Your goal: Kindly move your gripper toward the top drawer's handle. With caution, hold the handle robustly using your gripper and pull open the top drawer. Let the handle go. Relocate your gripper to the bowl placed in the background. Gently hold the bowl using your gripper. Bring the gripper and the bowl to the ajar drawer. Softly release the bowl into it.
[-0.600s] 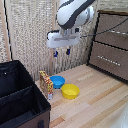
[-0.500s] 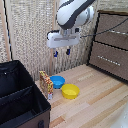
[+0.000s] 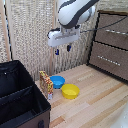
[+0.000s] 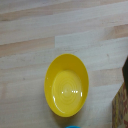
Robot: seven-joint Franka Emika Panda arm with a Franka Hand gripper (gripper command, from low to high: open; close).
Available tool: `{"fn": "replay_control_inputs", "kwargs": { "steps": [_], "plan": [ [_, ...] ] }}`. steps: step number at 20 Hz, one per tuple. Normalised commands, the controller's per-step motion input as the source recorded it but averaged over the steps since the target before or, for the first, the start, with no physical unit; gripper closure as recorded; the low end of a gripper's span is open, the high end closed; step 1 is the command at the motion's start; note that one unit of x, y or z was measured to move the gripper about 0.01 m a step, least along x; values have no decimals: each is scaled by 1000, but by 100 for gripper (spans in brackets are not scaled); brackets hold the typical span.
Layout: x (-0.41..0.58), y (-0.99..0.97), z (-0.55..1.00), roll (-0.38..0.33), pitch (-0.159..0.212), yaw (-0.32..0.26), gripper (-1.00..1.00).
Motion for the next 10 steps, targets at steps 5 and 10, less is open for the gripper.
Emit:
{"fn": "replay_control_inputs", "kwargs": {
  "steps": [5, 10],
  "plan": [
    [-46, -195, 15, -275, -56, 185, -100],
    [-19, -246, 0, -292, -46, 162, -100]
  ]
}}
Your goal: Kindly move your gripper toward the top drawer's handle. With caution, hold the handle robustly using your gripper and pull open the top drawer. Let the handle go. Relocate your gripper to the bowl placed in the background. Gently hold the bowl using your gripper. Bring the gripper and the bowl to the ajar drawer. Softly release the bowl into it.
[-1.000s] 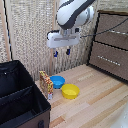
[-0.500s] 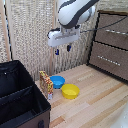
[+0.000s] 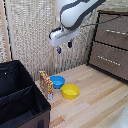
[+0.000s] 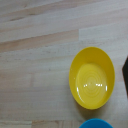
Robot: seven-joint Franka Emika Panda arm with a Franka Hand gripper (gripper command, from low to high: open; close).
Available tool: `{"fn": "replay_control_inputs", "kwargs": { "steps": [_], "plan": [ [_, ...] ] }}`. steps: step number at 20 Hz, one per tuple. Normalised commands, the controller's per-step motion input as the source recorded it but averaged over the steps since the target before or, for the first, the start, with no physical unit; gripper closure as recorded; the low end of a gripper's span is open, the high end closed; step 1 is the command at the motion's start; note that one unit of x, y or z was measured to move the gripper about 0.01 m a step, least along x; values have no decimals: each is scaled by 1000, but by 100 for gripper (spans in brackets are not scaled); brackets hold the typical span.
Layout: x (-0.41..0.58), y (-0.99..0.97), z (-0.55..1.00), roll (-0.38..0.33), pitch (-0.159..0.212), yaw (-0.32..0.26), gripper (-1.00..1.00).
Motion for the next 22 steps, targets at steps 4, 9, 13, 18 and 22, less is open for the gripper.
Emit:
{"fn": "replay_control_inputs", "kwargs": {
  "steps": [4, 9, 13, 18, 22],
  "plan": [
    [-36, -243, 0, -294, -61, 165, -100],
    [-35, -231, 0, -297, -71, 167, -100],
    [-24, -226, 0, -308, -70, 164, -100],
    [-14, -218, -13, -322, -58, 161, -100],
    [-11, -213, -18, -328, -50, 159, -100]
  ]
}}
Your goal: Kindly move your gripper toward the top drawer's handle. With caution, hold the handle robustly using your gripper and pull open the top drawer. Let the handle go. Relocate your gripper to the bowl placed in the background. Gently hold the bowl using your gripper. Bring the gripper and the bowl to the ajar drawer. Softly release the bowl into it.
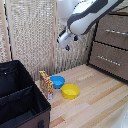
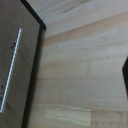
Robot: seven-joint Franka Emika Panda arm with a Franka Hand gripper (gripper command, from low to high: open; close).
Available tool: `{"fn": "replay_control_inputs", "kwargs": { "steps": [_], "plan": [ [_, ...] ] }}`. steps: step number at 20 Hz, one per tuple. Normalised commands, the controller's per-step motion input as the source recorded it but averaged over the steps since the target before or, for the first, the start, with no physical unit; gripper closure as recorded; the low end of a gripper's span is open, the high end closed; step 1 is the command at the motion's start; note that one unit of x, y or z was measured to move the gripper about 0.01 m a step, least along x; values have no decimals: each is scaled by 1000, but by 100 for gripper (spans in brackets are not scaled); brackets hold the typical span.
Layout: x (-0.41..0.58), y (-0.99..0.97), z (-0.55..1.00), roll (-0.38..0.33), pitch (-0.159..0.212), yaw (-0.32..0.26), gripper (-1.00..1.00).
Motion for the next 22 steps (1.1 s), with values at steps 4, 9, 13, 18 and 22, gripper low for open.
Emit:
{"fn": "replay_control_inputs", "kwargs": {
  "steps": [4, 9, 13, 18, 22],
  "plan": [
    [16, -157, -1, -363, -8, 115, -100],
    [127, -103, 0, -375, 3, 52, -100],
    [245, -76, 8, -375, 19, 2, -100],
    [286, -72, 42, -375, 9, 0, -100],
    [253, -79, 58, -375, 0, -5, -100]
  ]
}}
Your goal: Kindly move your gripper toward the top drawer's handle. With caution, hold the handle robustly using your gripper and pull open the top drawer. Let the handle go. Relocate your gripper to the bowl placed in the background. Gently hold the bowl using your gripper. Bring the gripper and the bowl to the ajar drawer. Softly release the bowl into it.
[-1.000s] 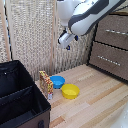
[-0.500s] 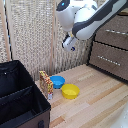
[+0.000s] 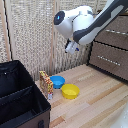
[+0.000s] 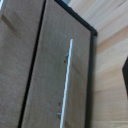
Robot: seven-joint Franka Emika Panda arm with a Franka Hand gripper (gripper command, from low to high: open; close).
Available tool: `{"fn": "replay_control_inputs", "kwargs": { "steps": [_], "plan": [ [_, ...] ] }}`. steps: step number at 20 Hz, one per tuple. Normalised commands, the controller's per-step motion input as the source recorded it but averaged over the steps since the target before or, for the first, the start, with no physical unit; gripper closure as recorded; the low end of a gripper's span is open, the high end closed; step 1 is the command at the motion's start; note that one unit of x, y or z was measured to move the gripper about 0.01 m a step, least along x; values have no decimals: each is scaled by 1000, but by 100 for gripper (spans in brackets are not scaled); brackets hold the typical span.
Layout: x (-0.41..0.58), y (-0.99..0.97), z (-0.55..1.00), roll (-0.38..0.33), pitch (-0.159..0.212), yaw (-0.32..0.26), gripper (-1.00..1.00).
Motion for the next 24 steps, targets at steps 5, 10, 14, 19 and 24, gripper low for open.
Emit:
{"fn": "replay_control_inputs", "kwargs": {
  "steps": [5, 10, 14, 19, 24],
  "plan": [
    [64, -190, 141, -354, 0, -57, -100],
    [0, -439, 251, -255, 7, -83, -100],
    [0, -623, 261, -179, 47, -73, -100],
    [-1, -796, 350, -126, 14, -19, -100],
    [-5, -890, 401, -103, -12, 0, -100]
  ]
}}
